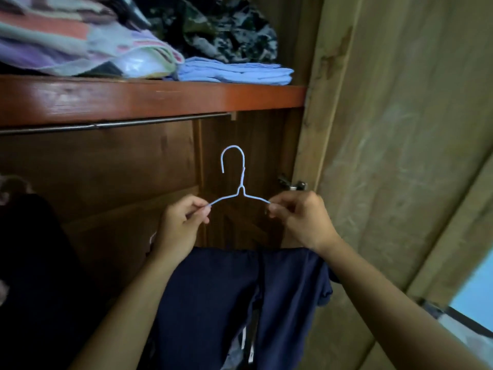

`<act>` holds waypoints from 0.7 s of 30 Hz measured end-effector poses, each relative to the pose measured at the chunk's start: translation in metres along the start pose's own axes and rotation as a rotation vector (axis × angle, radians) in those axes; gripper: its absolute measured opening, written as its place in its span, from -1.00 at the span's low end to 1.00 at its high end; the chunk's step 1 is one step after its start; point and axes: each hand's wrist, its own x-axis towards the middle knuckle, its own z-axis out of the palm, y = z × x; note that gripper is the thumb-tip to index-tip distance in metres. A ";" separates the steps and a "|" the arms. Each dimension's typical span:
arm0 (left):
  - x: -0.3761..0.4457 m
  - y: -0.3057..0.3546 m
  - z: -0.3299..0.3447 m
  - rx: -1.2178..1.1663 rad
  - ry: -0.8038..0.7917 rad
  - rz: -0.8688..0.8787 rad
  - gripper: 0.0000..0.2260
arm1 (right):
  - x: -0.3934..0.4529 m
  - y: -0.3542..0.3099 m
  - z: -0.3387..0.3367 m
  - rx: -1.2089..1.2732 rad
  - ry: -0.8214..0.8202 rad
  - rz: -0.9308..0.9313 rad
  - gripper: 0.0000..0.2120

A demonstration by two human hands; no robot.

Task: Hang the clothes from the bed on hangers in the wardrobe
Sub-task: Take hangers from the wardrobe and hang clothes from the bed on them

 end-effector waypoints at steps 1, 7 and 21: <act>-0.005 0.010 0.010 -0.035 0.003 0.008 -0.83 | -0.007 0.003 -0.013 0.022 0.039 0.046 -0.93; -0.025 0.064 0.062 -0.200 -0.093 0.030 -0.90 | -0.059 0.008 -0.089 0.098 0.166 0.229 -0.90; -0.112 0.153 0.185 -0.359 -0.289 0.117 -0.83 | -0.222 0.011 -0.221 0.015 0.397 0.488 -0.91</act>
